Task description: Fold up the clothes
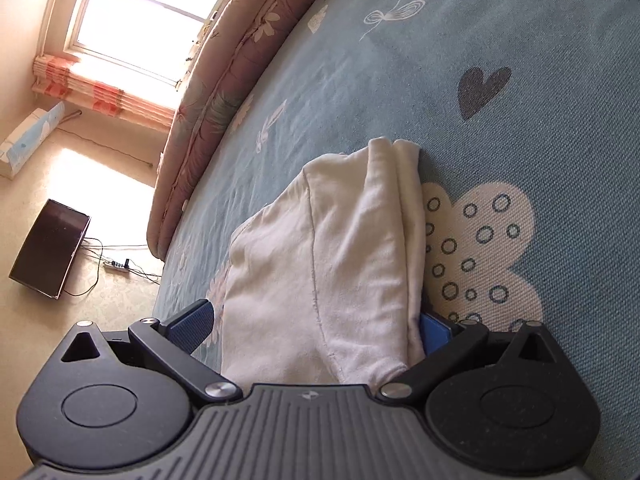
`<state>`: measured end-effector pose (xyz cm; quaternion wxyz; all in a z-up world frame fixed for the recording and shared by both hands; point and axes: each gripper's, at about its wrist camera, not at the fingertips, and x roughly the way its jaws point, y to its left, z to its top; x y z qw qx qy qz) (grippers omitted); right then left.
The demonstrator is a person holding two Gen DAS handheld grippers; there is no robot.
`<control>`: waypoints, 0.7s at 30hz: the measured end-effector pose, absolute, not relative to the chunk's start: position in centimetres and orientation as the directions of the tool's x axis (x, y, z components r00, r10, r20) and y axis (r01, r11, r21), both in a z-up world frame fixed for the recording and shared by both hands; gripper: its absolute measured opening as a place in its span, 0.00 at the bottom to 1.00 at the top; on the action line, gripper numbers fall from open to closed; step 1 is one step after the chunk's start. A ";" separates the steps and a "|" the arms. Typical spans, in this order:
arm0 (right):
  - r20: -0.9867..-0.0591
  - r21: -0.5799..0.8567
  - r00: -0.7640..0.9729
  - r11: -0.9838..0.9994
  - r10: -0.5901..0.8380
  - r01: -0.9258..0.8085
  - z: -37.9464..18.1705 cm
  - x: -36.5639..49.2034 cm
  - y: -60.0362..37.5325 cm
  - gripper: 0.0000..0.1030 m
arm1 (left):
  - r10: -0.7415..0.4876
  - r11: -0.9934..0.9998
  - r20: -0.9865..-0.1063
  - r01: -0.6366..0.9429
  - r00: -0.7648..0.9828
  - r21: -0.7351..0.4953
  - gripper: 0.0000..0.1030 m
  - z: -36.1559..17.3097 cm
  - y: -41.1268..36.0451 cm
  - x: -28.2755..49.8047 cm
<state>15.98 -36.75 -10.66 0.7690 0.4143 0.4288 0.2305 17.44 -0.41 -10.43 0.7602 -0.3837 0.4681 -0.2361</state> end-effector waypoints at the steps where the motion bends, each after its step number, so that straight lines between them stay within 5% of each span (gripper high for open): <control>1: -0.466 0.837 0.525 0.547 0.712 0.001 -10.7 16.3 -36.7 1.00 | -0.711 0.598 -0.533 -0.003 0.458 -0.801 0.99 -10.4 -0.5 17.8; 21: -0.458 0.833 0.509 0.552 0.729 -0.040 -10.8 16.6 -36.0 1.00 | -0.717 0.615 -0.544 0.028 0.437 -0.788 0.99 -10.8 -1.5 17.9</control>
